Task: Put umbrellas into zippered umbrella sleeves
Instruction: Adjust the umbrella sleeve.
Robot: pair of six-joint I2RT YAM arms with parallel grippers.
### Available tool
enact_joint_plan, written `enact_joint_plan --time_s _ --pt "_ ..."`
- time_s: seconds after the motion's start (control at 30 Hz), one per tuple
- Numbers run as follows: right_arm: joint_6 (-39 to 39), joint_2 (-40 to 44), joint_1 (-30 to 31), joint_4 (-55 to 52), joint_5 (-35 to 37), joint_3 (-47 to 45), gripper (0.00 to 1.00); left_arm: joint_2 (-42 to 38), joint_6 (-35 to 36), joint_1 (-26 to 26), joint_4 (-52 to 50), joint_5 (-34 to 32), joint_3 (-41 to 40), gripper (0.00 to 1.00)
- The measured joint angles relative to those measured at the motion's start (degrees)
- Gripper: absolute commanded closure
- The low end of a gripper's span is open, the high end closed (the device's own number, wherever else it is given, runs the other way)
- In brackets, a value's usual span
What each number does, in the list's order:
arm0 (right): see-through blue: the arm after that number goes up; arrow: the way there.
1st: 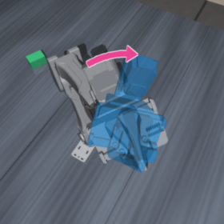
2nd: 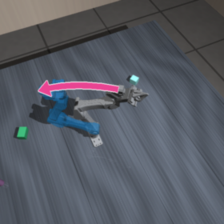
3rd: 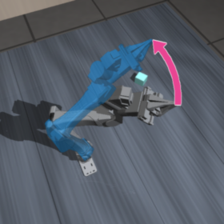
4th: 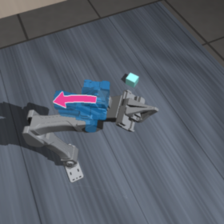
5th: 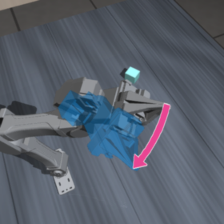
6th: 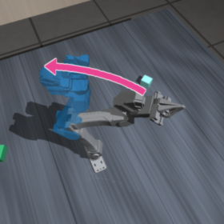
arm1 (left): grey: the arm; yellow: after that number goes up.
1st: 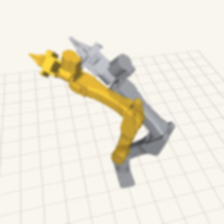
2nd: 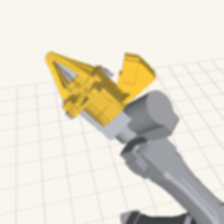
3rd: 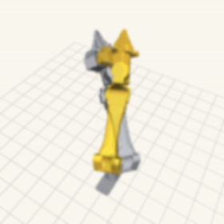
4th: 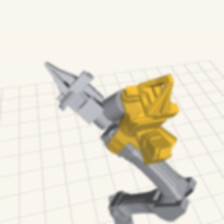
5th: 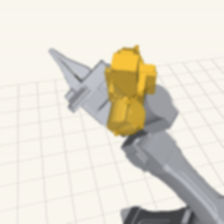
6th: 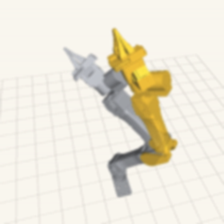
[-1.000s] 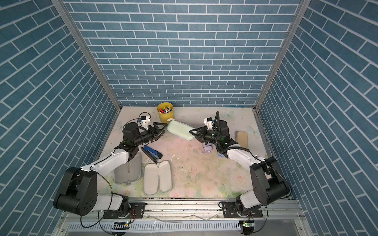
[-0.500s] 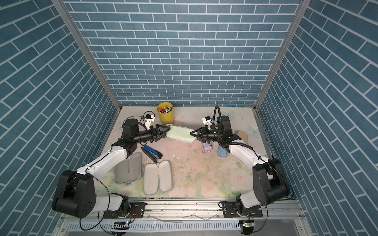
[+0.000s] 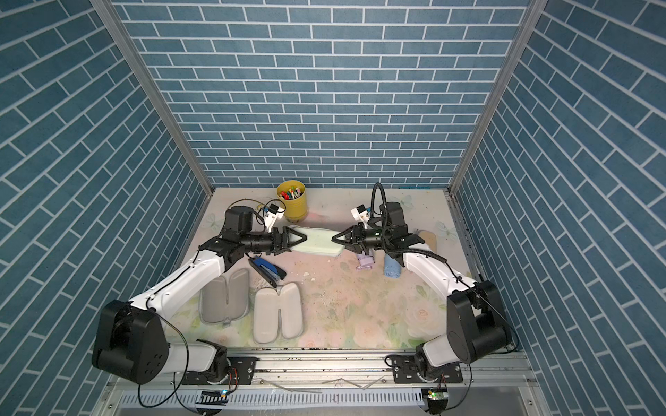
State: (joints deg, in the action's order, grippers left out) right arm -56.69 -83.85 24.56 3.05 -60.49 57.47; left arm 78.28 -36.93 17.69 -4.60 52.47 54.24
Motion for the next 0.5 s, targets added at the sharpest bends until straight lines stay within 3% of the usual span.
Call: enact_joint_plan --time_s 0.17,0.27,0.37,0.5 --pt "-0.09 -0.04 -0.28 0.15 -0.22 0.0 0.8 0.46 -6.56 0.24 8.85 0.87 -3.17 0.37" --pt "0.02 -0.09 -1.07 0.26 -0.61 0.02 0.62 1.22 -10.45 -0.2 12.63 1.99 -3.45 0.53" --pt "2.36 -0.7 -1.31 -2.4 -1.01 0.24 0.45 1.79 -12.72 -0.31 16.61 3.39 -3.37 0.63" --pt "5.44 -0.76 -1.2 -6.47 -1.11 0.44 0.38 3.23 -15.3 -0.09 19.89 5.22 -3.5 0.72"
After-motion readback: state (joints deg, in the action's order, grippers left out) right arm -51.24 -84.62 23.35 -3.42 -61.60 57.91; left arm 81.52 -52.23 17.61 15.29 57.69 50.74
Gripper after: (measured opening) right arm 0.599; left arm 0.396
